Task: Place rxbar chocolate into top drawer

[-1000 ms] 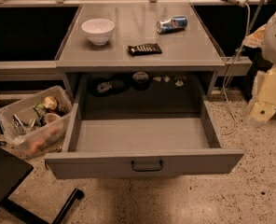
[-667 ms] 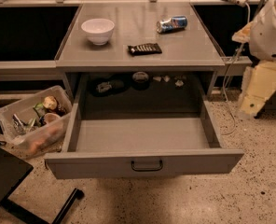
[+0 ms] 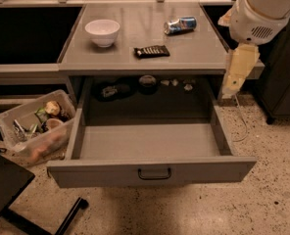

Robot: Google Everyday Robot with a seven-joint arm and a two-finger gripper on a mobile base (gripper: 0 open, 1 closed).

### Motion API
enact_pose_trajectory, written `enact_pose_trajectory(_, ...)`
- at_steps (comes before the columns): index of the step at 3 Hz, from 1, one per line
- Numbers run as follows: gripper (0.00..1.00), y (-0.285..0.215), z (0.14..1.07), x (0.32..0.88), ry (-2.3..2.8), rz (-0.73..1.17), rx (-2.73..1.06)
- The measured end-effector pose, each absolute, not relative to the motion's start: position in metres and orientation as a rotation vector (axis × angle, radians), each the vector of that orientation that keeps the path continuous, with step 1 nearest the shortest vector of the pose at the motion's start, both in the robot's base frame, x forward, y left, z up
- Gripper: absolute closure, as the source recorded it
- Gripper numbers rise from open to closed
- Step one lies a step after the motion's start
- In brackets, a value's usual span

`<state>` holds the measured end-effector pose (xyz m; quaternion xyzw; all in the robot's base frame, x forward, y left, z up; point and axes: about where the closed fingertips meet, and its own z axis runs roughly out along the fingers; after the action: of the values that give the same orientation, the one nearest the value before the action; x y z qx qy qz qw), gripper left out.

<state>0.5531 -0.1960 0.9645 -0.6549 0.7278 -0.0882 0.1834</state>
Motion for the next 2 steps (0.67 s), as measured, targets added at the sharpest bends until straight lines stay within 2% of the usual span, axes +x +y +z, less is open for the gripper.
enact_pose_trajectory(2, 0.0, -0.146, 0.929, 0.629, 1.95, -0.249, -1.977)
